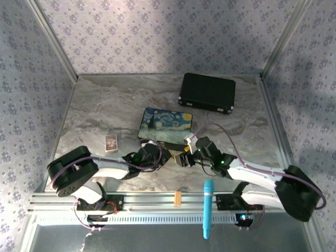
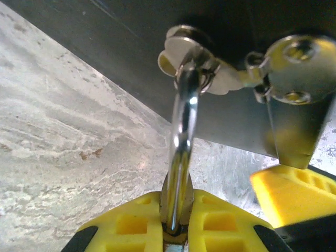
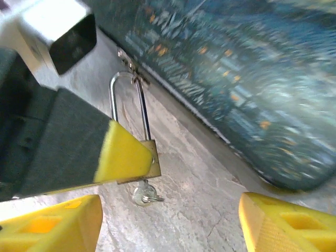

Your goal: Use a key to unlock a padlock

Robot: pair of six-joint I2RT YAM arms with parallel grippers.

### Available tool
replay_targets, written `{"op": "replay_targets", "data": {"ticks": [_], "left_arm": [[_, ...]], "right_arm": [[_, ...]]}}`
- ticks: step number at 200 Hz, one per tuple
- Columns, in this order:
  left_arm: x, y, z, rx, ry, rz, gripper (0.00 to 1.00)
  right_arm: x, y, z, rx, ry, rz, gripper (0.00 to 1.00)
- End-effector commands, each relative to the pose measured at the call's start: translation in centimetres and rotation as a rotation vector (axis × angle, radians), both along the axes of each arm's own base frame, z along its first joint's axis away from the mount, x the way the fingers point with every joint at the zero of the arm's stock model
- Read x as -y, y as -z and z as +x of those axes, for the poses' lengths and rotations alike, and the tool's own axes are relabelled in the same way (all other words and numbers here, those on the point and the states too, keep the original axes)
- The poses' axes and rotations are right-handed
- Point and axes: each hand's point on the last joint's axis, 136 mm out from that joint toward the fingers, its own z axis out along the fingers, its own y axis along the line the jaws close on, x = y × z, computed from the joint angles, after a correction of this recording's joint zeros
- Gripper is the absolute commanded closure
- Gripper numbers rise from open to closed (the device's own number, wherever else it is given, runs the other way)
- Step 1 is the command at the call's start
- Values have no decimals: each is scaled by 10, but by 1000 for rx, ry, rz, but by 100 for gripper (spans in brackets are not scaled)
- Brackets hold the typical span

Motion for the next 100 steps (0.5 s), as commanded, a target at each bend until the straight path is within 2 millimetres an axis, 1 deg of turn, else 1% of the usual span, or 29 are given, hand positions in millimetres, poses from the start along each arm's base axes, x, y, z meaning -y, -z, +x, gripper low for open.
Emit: {"op": "replay_targets", "data": {"ticks": [1, 6, 19, 25, 37, 47, 57, 65, 74, 76, 77, 79, 85, 100], "left_arm": [[10, -5, 1, 7, 23, -6, 100], [9, -4, 1, 5, 22, 3, 100], [6, 0, 1, -1, 21, 37, 100], [3, 3, 0, -6, 19, 59, 100], [-3, 7, -1, -6, 18, 109, 100], [-9, 10, -1, -6, 17, 152, 100], [-14, 12, -1, 1, 15, 183, 100], [-19, 14, -1, 0, 16, 209, 100], [-23, 17, -1, -2, 21, 239, 100], [-24, 17, -1, -4, 23, 245, 100], [-25, 17, -1, -4, 23, 248, 100], [-26, 18, -1, -4, 22, 253, 100], [-28, 19, -1, -4, 26, 267, 100], [-34, 20, -1, -2, 45, 313, 100]], "right_arm": [[31, -1, 6, -50, 176, -12, 18], [40, -5, 10, -67, 242, -15, 12], [56, -14, 21, -115, 354, -20, 2], [62, -19, 26, -142, 391, -16, 1], [64, -27, 36, -199, 417, -5, 1], [63, -29, 45, -253, 431, -5, 1], [55, -34, 56, -290, 421, -6, 1], [51, -33, 65, -310, 428, -28, 1], [47, -25, 75, -334, 439, -65, 1], [46, -20, 76, -343, 438, -77, 1], [45, -24, 78, -339, 436, -71, 1], [43, -19, 79, -347, 433, -85, 1], [39, -13, 85, -360, 426, -105, 2], [38, 5, 97, -402, 457, -164, 5]]}}
